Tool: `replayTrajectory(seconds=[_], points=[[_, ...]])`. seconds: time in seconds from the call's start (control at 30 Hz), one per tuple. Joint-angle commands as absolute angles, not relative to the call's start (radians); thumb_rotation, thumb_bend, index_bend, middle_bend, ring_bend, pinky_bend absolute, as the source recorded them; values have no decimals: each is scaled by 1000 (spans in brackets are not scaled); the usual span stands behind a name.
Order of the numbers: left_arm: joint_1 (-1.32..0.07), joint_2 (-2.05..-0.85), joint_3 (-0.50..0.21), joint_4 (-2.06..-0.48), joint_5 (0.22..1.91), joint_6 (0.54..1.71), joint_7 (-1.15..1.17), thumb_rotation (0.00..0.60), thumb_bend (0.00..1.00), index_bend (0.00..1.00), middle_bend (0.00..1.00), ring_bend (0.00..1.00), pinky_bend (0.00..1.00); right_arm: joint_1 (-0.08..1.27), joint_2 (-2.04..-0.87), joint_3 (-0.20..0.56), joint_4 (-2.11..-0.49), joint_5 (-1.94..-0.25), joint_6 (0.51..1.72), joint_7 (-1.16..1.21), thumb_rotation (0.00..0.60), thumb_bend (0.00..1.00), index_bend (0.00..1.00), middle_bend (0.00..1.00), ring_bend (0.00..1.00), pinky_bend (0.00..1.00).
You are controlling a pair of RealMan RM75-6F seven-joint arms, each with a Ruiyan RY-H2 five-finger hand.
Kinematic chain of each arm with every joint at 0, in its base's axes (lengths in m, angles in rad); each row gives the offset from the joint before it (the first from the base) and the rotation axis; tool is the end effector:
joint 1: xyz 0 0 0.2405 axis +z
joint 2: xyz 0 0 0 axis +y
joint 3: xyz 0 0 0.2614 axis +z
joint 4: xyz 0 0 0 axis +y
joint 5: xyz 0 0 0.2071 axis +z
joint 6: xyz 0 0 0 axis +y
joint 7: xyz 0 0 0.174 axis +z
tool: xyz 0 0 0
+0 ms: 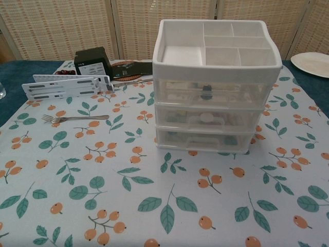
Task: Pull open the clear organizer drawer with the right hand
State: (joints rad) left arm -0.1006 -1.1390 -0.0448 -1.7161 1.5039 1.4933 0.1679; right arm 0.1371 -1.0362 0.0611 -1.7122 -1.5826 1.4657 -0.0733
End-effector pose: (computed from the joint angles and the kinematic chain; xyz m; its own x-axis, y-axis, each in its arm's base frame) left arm -0.2876 0.2127 0.1488 0.4361 -0.0012 0.8999 0.8993 -0.0366 -0.4359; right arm -0.2755 -0.2261 0.1742 0.4527 0.0191 0.8915 -0.8809 -0.1454 0.4505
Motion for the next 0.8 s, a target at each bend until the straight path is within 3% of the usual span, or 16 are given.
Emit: replayTrajectory(seconds=[0.03,0.67,0.8], points=[[-102,-1141,-45,-1715,1503,1492,168,600,247,141,0,37,69,138,-1036,60,-1712,-1580,1463,-75,600,458,191,359,319,391],[-87,-1131,-35,-1717,1518,1514,152,600,247,141,0,37,69,135,-1037,35,-1735,-1609,1455,-57,600,458,192,359,319,391],[-87,-1130,-34,-1716,1523,1514,149,600,247,141,0,37,69,138,-1037,20,-1750,-1614,1434,-35,600,458,191,359,381,405]])
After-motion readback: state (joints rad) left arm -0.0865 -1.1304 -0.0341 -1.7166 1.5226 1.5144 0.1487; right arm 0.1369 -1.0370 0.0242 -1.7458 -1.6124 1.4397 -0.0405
